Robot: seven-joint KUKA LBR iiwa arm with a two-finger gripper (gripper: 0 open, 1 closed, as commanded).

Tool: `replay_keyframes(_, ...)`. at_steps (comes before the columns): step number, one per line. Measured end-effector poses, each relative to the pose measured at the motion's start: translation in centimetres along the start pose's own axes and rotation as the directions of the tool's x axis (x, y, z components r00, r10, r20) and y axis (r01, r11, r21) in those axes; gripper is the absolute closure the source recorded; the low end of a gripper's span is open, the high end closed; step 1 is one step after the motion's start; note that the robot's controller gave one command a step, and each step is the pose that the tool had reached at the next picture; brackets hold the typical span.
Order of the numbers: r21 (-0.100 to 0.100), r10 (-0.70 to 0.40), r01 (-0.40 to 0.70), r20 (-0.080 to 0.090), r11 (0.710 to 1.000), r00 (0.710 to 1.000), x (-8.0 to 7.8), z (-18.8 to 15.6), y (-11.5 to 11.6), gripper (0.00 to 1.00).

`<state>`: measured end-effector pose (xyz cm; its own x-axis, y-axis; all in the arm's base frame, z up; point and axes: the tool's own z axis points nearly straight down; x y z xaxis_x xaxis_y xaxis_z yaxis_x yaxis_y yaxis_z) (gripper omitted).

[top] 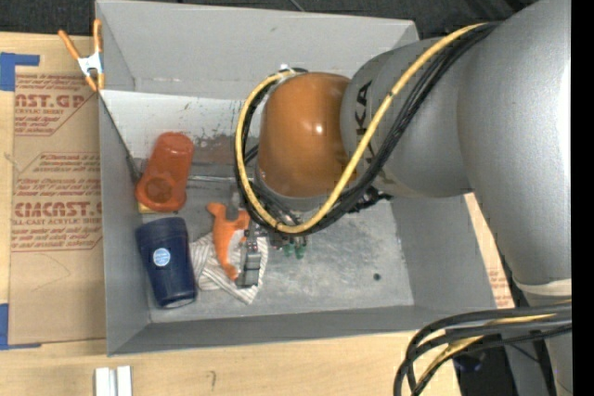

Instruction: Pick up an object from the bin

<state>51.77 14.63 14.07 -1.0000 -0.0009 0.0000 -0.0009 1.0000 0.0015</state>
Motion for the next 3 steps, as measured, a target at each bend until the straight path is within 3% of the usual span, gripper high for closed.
replay_keyframes(1,-0.002,0.042,-0.042,0.007,0.999,0.999,-4.0,3.9,-3.4,0.0)
replay_keyframes(2,0.0,-0.13,0.13,-0.001,0.991,0.991,-1.9,7.1,-4.9,1.0)
replay_keyframes(3,0.0,-0.13,0.13,-0.001,0.991,0.991,-1.9,7.1,-4.9,1.0)
